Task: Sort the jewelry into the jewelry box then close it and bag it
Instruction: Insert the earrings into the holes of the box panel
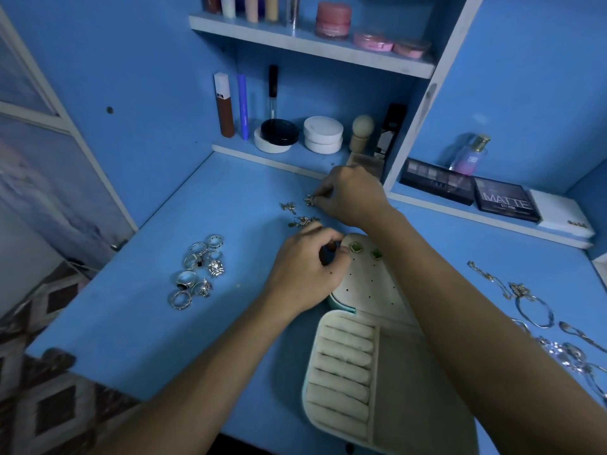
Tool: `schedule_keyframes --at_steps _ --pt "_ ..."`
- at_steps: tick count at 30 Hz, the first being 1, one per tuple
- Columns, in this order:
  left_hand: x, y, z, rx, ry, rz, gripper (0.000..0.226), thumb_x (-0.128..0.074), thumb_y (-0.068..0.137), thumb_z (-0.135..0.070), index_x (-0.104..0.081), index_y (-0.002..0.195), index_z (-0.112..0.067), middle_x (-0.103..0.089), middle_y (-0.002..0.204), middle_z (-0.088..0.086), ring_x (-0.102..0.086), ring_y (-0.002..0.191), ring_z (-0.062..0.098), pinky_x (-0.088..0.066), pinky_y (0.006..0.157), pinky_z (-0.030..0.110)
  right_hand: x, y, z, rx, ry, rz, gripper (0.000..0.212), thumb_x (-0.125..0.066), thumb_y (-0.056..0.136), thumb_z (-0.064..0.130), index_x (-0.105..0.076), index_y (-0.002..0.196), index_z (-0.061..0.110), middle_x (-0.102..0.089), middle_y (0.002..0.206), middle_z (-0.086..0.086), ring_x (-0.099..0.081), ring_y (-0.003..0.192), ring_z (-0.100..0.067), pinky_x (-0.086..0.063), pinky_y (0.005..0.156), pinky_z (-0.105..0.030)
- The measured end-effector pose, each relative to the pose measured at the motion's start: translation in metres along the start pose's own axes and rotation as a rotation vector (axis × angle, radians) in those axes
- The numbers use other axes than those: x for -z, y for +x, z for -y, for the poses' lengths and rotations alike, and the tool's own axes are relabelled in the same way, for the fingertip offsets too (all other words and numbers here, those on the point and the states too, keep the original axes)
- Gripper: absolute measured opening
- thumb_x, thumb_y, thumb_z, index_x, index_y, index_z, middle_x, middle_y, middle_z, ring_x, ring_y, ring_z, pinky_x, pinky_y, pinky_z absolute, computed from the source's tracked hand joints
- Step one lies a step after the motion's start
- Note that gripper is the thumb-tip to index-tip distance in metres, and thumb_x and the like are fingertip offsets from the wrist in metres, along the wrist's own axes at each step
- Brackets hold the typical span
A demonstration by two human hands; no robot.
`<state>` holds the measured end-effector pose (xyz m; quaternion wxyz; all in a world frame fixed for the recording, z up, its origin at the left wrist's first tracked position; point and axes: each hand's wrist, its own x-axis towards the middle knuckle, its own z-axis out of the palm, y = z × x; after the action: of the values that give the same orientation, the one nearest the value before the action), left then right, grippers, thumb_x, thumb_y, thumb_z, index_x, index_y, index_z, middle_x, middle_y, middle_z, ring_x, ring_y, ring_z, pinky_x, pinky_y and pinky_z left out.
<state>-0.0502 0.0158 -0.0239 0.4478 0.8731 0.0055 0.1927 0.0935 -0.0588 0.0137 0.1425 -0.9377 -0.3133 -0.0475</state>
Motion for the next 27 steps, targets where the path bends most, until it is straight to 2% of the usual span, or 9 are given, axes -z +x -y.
schedule_keyframes --at_steps 10,15,22,27 --pt "0.0 0.001 0.0 -0.013 -0.002 0.011 0.017 -0.058 0.084 -0.031 -0.069 0.085 -0.019 -0.06 0.084 -0.007 -0.058 0.08 0.009 -0.047 0.073 0.028 -0.002 -0.003 0.004 0.016 0.008 -0.076 0.017 -0.062 0.089 0.024 -0.077 0.094 0.02 -0.07 0.1 0.0 -0.064 0.094 -0.024 -0.054 0.072 -0.036" --pt "0.0 0.0 0.0 -0.008 -0.007 0.022 0.018 -0.057 0.084 -0.033 -0.069 0.085 -0.021 -0.06 0.084 -0.008 -0.058 0.081 0.008 -0.046 0.072 0.024 0.002 -0.004 0.002 0.054 0.086 -0.142 0.014 -0.066 0.089 0.022 -0.077 0.095 0.016 -0.068 0.102 -0.004 -0.062 0.095 -0.026 -0.053 0.076 -0.041" --pt "0.001 0.0 0.001 0.004 -0.016 0.03 0.02 -0.057 0.083 -0.034 -0.071 0.088 -0.021 -0.061 0.086 -0.009 -0.059 0.083 0.007 -0.047 0.073 0.024 0.005 -0.006 -0.005 0.045 0.247 -0.247 0.007 -0.067 0.083 0.014 -0.073 0.085 0.011 -0.066 0.079 0.001 -0.061 0.073 -0.024 -0.055 0.067 -0.042" --pt "0.002 0.0 0.0 0.003 -0.01 0.032 0.018 -0.059 0.083 -0.034 -0.072 0.089 -0.023 -0.061 0.086 -0.01 -0.059 0.082 0.005 -0.044 0.071 0.017 0.013 -0.017 -0.012 0.08 0.266 -0.317 0.003 -0.066 0.082 0.007 -0.068 0.081 0.004 -0.068 0.074 -0.003 -0.059 0.064 -0.02 -0.054 0.063 -0.038"
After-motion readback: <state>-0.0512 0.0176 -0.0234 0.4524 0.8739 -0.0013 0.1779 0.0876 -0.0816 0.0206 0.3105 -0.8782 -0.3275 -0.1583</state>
